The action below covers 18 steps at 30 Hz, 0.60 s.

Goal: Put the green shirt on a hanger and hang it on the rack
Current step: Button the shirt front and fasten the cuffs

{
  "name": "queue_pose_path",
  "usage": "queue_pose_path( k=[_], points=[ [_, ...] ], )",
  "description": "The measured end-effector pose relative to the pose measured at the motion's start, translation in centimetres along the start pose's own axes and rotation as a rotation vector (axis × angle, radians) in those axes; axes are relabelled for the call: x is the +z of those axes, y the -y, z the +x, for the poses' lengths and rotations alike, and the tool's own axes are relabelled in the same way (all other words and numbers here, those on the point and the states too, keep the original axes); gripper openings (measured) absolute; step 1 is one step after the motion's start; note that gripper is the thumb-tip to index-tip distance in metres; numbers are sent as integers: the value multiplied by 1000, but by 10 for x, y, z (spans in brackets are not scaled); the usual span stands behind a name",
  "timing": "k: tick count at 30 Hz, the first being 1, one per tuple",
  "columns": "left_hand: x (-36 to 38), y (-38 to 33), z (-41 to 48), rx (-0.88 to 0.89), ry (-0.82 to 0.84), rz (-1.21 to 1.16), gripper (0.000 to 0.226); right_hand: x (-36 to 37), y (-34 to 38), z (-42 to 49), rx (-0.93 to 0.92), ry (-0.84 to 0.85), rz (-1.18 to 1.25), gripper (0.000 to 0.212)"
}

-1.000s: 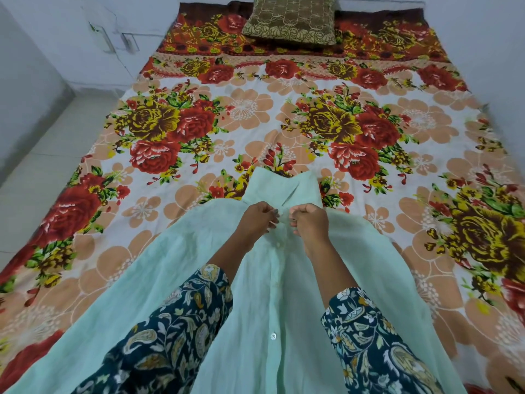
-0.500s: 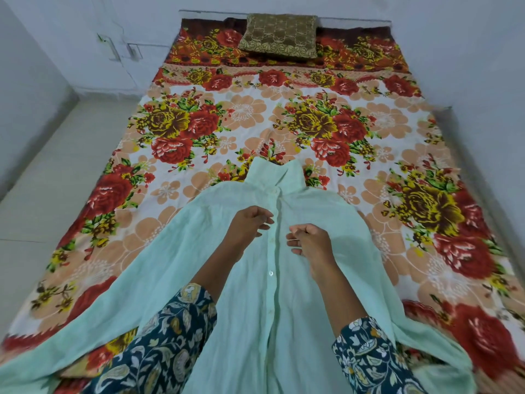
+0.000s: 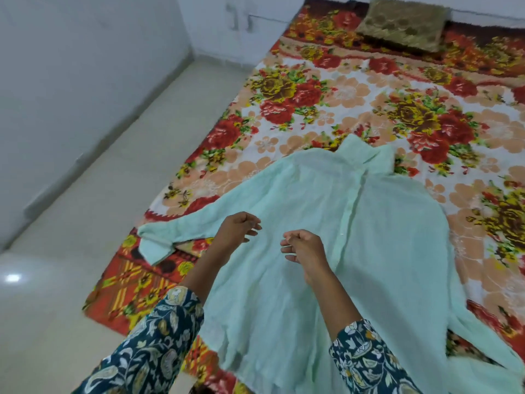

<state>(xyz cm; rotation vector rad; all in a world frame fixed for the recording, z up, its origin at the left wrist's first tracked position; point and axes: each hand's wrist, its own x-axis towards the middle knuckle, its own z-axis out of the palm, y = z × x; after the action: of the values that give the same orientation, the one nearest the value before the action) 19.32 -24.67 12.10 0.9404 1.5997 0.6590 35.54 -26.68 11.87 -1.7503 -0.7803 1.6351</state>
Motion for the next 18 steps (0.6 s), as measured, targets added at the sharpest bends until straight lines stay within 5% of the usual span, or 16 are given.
queue_pose_path(
  k=[13, 16, 18],
  points=[
    [-177, 161, -20, -237, -445, 332, 8, 214, -62, -5, 157, 210, -188, 19],
    [-189, 168, 7, -249, -419, 236, 48, 249, -62, 11, 102, 230, -343, 18],
    [-192, 162, 23, -204, -405, 257, 37, 268, -60, 23, -13, 248, -506, 31]
  ],
)
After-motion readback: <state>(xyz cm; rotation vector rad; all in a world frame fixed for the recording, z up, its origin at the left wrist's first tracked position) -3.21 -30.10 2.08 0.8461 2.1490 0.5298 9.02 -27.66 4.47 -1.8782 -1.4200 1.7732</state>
